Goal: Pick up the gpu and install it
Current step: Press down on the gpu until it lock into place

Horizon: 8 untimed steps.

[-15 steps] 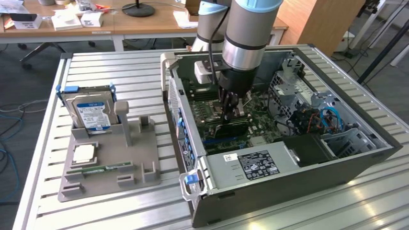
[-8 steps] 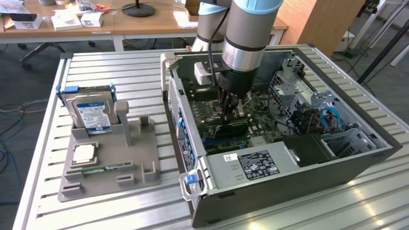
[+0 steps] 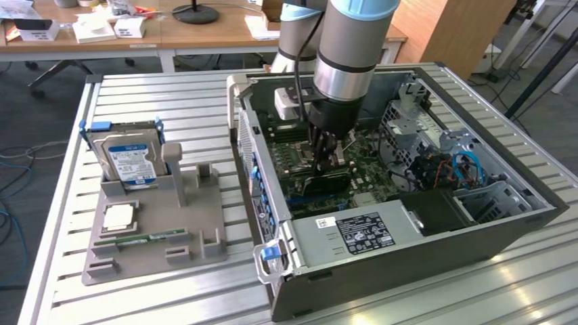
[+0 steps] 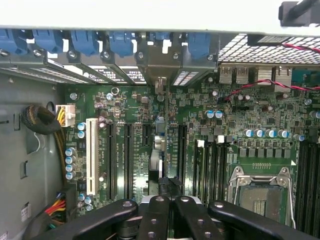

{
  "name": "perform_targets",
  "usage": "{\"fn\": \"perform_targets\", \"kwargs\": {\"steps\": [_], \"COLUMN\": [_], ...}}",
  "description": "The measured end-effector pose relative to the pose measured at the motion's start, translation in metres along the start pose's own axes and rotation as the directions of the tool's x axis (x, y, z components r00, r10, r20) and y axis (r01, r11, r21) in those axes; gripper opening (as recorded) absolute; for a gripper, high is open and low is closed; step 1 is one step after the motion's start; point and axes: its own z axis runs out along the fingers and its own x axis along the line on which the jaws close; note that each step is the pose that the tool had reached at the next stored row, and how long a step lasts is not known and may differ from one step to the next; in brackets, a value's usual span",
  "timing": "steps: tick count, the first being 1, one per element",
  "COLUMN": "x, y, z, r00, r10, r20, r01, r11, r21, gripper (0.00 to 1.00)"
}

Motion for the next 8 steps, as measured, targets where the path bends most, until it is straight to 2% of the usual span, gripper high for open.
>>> {"fn": "perform_targets", "kwargs": {"steps": [7, 8], "x": [0.0000, -0.0005], "y": [0.0000, -0.0002], "z": [0.0026, 0.0000], "r00": [1.0000, 1.0000], "r10": [0.000, 0.000], "r20": [-0.0001, 0.0027], "r01": [0.000, 0.000], "r11": [1.0000, 1.0000], "r21": [0.0000, 0.0013], "gripper": [0.10, 0.10]}}
